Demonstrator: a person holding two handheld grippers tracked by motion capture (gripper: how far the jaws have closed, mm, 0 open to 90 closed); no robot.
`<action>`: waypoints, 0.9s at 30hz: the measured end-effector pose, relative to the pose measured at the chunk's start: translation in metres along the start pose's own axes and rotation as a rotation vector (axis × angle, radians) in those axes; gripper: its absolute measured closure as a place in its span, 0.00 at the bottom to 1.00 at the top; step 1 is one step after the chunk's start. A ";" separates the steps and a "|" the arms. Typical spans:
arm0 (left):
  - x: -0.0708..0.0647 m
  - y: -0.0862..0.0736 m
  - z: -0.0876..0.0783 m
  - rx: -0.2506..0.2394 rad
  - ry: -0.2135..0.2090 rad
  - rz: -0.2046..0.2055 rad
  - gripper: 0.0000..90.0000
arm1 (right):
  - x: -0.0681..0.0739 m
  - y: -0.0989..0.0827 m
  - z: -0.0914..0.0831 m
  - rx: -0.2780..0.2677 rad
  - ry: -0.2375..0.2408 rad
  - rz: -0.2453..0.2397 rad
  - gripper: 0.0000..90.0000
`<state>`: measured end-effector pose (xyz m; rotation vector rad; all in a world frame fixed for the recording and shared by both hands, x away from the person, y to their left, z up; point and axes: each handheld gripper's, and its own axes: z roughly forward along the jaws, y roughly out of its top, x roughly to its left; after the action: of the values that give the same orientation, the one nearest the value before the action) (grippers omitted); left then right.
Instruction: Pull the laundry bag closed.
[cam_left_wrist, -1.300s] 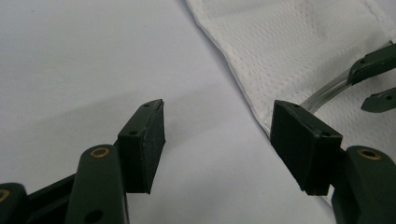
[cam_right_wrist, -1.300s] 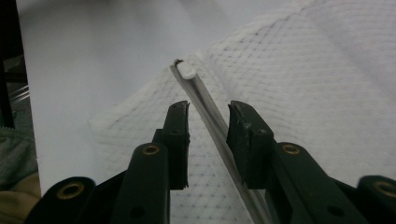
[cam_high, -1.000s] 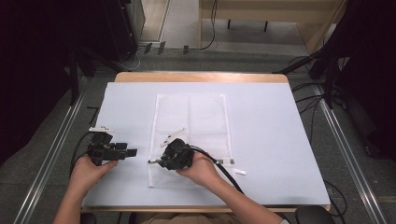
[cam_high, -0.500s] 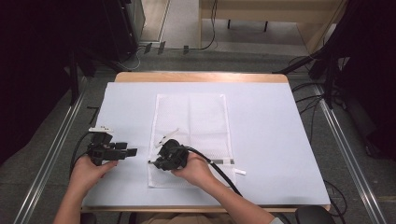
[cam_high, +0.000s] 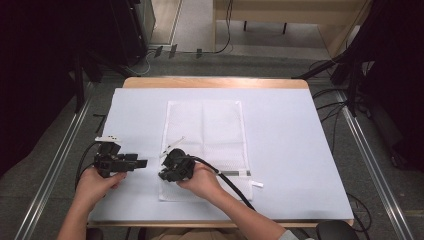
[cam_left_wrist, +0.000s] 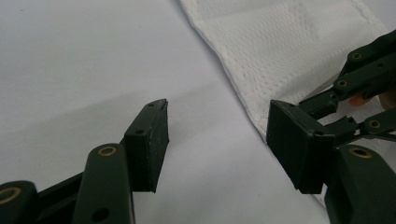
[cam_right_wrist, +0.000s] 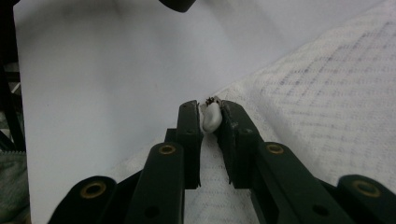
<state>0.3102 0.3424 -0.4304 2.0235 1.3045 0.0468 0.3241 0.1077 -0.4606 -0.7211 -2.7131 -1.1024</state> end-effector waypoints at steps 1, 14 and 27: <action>0.000 0.000 0.000 0.000 -0.001 0.001 0.45 | 0.000 0.001 0.001 -0.002 0.001 0.002 0.88; -0.002 0.000 0.001 0.005 -0.016 0.016 0.46 | -0.003 0.007 -0.003 0.002 -0.018 -0.002 0.98; -0.013 0.002 0.006 0.019 -0.097 0.074 0.49 | -0.005 0.022 -0.026 -0.076 -0.036 -0.023 0.98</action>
<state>0.3077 0.3283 -0.4294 2.0636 1.1737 -0.0289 0.3373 0.1015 -0.4295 -0.7297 -2.7288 -1.2152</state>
